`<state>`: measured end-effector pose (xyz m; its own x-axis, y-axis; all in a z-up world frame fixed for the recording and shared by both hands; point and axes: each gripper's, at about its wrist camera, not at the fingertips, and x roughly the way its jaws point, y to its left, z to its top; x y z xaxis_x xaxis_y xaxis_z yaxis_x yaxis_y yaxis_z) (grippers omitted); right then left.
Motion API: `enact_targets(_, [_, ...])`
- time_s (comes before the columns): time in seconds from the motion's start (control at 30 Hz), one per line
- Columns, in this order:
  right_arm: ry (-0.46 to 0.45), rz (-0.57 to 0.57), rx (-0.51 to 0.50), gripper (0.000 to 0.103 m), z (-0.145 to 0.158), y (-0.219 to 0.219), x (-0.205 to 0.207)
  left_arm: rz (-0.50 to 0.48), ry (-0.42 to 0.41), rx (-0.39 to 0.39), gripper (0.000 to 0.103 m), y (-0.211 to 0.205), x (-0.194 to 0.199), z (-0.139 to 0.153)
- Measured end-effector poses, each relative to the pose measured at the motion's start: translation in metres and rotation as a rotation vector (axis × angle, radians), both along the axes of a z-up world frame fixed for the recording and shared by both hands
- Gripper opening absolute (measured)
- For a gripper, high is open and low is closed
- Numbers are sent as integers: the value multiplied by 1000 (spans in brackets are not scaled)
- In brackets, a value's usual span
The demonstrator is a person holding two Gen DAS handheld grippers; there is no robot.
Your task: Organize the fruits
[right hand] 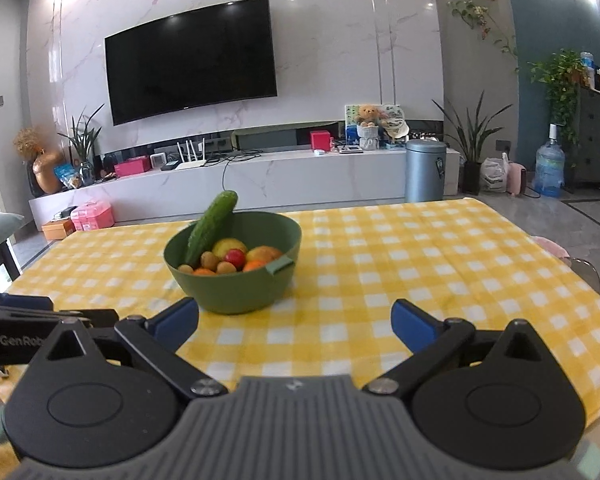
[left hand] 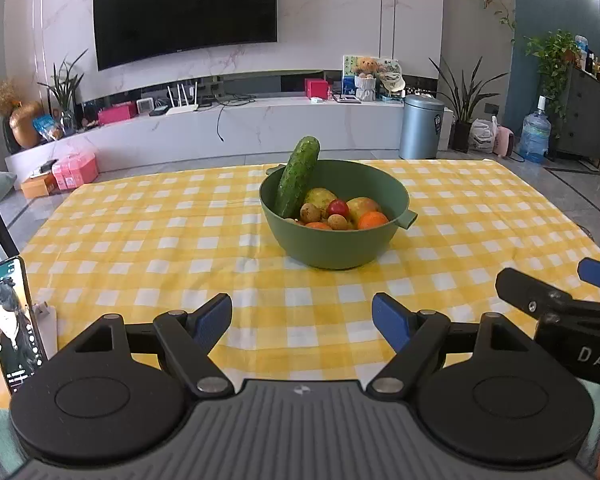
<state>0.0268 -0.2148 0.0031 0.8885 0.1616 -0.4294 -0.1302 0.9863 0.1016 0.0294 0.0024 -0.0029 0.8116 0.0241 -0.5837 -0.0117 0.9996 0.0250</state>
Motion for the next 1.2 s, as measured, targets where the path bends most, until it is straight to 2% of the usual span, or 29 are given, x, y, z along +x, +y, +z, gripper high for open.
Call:
enact_targets(0.2, [7, -16, 40, 99, -16, -10, -2, -9, -16, 1, 93, -8, -6, -11])
enact_targets(0.3, [-14, -7, 29, 99, -16, -8, -4, -17, -15, -9, 93, -8, -6, -15])
enact_targets(0.47, [2, 10, 15, 99, -19, -4, 0, -22, -10, 6, 93, -10, -6, -20])
enact_targets(1.2, [23, 11, 5, 99, -23, -2, 6, -23, -7, 3, 93, -8, -6, -20])
